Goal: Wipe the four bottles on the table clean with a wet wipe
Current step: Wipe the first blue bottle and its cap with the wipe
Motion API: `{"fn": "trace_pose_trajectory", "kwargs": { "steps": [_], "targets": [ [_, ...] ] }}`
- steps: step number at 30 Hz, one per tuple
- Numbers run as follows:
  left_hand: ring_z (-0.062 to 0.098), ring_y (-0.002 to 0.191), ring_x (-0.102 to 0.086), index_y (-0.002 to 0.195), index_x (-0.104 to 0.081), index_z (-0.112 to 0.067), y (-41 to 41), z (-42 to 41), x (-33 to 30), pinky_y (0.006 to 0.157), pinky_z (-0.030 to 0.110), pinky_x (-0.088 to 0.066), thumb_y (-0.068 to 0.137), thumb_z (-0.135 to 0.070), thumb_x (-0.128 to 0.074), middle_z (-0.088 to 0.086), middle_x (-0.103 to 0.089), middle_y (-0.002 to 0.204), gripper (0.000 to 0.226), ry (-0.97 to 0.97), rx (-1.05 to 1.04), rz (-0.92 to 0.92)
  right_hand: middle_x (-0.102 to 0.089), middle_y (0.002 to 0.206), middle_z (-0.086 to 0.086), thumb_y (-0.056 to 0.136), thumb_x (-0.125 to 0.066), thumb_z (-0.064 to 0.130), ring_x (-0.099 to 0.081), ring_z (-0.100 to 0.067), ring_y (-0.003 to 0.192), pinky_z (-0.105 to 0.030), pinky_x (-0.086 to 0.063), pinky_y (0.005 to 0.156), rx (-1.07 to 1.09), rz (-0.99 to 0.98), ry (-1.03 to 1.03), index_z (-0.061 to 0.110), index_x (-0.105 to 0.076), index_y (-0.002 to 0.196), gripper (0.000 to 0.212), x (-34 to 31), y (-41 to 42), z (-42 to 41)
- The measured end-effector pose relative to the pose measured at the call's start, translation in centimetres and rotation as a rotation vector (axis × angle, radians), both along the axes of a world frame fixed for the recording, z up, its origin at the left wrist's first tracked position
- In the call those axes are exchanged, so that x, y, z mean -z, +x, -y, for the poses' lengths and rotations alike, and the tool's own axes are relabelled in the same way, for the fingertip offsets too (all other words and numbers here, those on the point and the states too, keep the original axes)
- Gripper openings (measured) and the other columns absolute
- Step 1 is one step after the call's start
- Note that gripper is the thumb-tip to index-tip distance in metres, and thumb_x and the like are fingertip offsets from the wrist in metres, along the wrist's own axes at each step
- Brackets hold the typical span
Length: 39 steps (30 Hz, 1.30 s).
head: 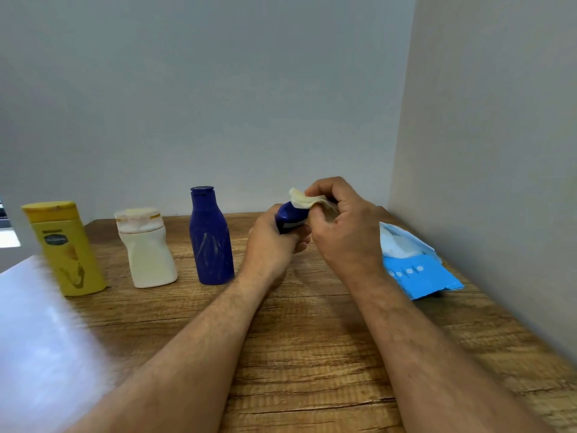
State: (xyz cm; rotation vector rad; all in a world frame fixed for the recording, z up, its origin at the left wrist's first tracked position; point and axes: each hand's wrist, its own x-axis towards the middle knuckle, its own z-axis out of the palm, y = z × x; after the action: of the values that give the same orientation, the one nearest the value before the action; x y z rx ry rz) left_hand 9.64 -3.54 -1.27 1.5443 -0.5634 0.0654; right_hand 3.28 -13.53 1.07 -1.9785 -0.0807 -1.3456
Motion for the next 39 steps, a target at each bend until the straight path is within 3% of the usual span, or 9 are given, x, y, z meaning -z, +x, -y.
{"fn": "trace_pose_trajectory", "kwargs": {
  "steps": [3,6,8,12,20,27,31,34,39],
  "targets": [
    [0.003,0.08,-0.072,0.115,-0.067,-0.016,-0.1,-0.3,-0.1,0.06,0.013,-0.053,0.094,-0.005,-0.064,0.001,-0.074,0.095,0.024,0.031,-0.03,0.05,-0.06,0.095,0.002,0.085,-0.063,0.01,-0.058,-0.005,0.085,0.0,-0.04,0.077,0.029,-0.085,-0.131,0.029,-0.074,0.108,0.031,0.6,0.5,-0.1],
    [-0.005,0.062,-0.065,0.093,-0.066,-0.017,0.0,-0.5,-0.3,0.05,0.009,-0.045,0.096,-0.004,-0.06,-0.005,-0.067,0.078,0.015,0.072,-0.067,0.126,-0.048,0.089,0.004,0.087,-0.067,0.019,-0.051,-0.005,0.076,-0.001,-0.038,0.07,0.032,-0.096,-0.253,0.037,-0.075,0.109,0.029,0.8,0.5,-0.2],
    [0.004,0.069,-0.066,0.087,-0.063,-0.024,0.4,-0.6,-0.2,0.057,0.017,-0.049,0.094,-0.009,-0.063,-0.006,-0.067,0.078,0.016,0.145,-0.097,0.181,-0.045,0.088,0.005,0.084,-0.07,0.021,-0.048,-0.005,0.074,-0.003,-0.037,0.065,0.019,-0.106,-0.28,0.037,-0.077,0.101,0.025,0.8,0.3,-0.2],
    [0.018,0.089,-0.072,0.106,-0.07,-0.024,1.0,-0.5,0.2,0.076,0.035,-0.059,0.088,-0.012,-0.072,-0.001,-0.075,0.091,0.021,0.077,-0.07,0.079,-0.049,0.084,0.003,0.075,-0.071,0.015,-0.05,-0.007,0.072,-0.006,-0.038,0.06,0.052,-0.031,-0.251,0.029,-0.08,0.089,0.022,0.6,-0.1,-0.1],
    [0.016,0.092,-0.073,0.119,-0.067,-0.018,0.2,0.1,-0.2,0.065,0.015,-0.054,0.094,-0.008,-0.067,0.004,-0.075,0.101,0.027,-0.086,0.015,-0.052,-0.053,0.092,0.0,0.084,-0.071,0.02,-0.056,-0.009,0.076,-0.017,-0.051,0.067,0.133,-0.018,-0.168,0.031,-0.077,0.104,0.024,0.5,0.1,0.2],
    [0.005,0.079,-0.066,0.102,-0.065,-0.024,1.3,-0.5,0.3,0.062,0.012,-0.049,0.092,-0.012,-0.07,-0.007,-0.07,0.087,0.017,0.138,-0.102,0.187,-0.048,0.088,0.004,0.077,-0.072,0.019,-0.054,-0.009,0.074,-0.013,-0.043,0.064,0.07,-0.034,-0.259,0.033,-0.079,0.092,0.021,0.9,0.3,-0.3],
    [-0.005,0.074,-0.064,0.093,-0.061,-0.027,1.0,-0.5,0.2,0.059,0.007,-0.046,0.094,-0.008,-0.065,-0.011,-0.065,0.084,0.02,0.172,-0.126,0.271,-0.047,0.091,0.003,0.081,-0.07,0.023,-0.055,-0.015,0.078,-0.023,-0.049,0.065,0.075,-0.033,-0.303,0.036,-0.077,0.098,0.023,0.8,0.3,-0.3],
    [0.004,0.082,-0.071,0.111,-0.067,-0.015,0.5,-0.2,0.0,0.061,0.012,-0.052,0.095,-0.007,-0.064,-0.001,-0.073,0.092,0.018,0.031,-0.038,0.11,-0.048,0.094,0.001,0.084,-0.065,0.022,-0.057,-0.02,0.081,-0.033,-0.054,0.068,0.145,0.05,-0.251,0.033,-0.075,0.105,0.026,0.6,0.3,-0.2],
    [0.018,0.094,-0.075,0.12,-0.067,-0.017,0.7,0.2,0.0,0.08,0.032,-0.061,0.095,-0.006,-0.068,0.006,-0.077,0.101,0.028,-0.11,0.044,-0.076,-0.052,0.096,0.002,0.085,-0.064,0.02,-0.058,-0.018,0.086,-0.038,-0.057,0.072,0.184,0.094,-0.149,0.029,-0.074,0.111,0.029,0.4,0.3,0.8]
  ]
}}
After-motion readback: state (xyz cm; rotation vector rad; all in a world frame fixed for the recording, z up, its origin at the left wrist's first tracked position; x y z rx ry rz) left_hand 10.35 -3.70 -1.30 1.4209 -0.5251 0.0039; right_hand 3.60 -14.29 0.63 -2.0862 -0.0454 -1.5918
